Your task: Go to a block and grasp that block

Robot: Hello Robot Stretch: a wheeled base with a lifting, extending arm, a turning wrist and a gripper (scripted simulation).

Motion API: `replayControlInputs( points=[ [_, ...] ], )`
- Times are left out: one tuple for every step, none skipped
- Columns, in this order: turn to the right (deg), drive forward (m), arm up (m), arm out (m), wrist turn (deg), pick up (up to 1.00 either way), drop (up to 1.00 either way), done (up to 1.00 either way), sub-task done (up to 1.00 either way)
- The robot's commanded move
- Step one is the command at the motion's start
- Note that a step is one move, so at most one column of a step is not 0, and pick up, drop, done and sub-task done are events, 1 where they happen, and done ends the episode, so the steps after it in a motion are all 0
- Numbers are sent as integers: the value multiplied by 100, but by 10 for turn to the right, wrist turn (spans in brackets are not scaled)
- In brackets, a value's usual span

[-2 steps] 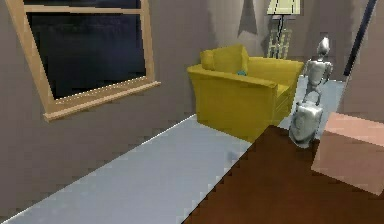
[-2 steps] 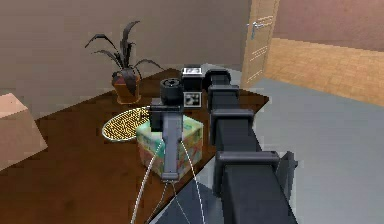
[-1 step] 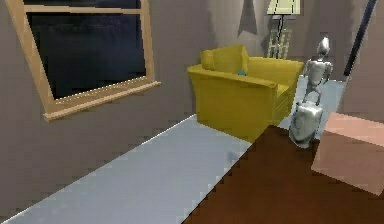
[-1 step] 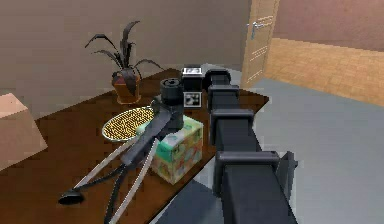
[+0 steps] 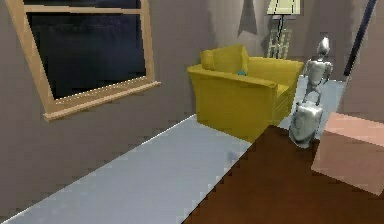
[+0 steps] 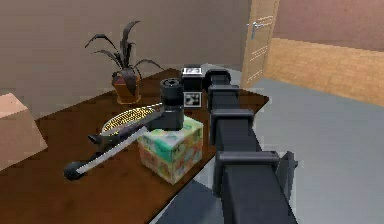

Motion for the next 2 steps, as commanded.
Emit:
replayControlInputs(
  points=[
    [0,0,0,0,450,0,0,0,0],
    [0,0,0,0,300,0,0,0,0]
  ],
)
